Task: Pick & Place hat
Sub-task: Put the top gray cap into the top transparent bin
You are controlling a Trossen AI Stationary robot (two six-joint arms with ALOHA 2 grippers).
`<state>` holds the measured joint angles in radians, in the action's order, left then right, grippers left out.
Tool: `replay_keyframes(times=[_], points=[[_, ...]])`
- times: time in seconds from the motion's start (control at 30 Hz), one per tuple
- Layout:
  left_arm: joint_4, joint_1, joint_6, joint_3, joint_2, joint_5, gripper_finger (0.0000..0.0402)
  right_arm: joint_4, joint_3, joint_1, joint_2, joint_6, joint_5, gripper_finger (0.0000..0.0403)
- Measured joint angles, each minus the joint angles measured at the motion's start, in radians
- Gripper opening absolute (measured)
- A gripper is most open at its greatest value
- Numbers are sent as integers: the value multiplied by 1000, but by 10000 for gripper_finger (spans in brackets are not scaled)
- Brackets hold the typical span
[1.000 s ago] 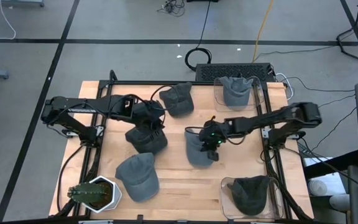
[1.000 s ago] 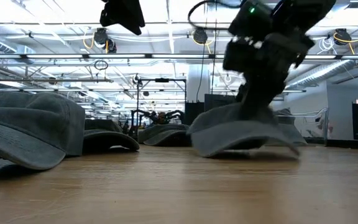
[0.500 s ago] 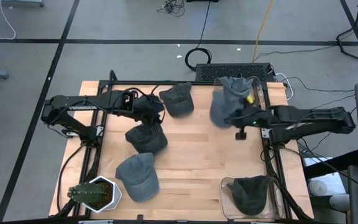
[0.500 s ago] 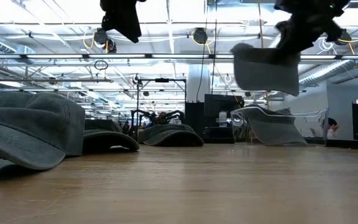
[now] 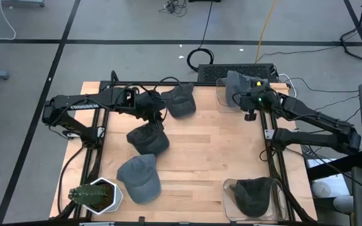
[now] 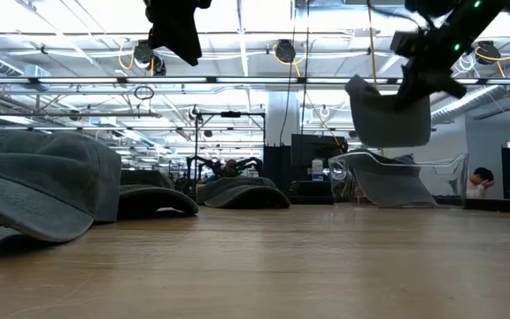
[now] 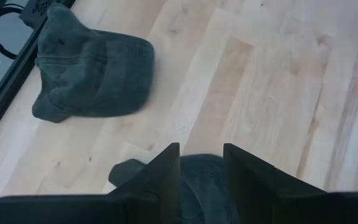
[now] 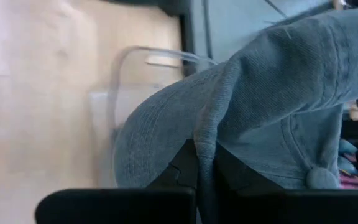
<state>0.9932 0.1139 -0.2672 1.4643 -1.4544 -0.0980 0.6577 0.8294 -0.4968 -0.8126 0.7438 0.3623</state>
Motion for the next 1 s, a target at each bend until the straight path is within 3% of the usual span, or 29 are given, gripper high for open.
replay_keyframes(times=[0.27,0.57,1.0], points=[[0,-27,-26,0,0,1,131,-303,-99,-103,-6,130,-4,4],[-37,-35,-57,0,0,-3,131,-299,-193,-136,-11,171,-79,4],[-34,-55,-69,0,0,12,131,-274,-295,-140,-8,127,-79,22]])
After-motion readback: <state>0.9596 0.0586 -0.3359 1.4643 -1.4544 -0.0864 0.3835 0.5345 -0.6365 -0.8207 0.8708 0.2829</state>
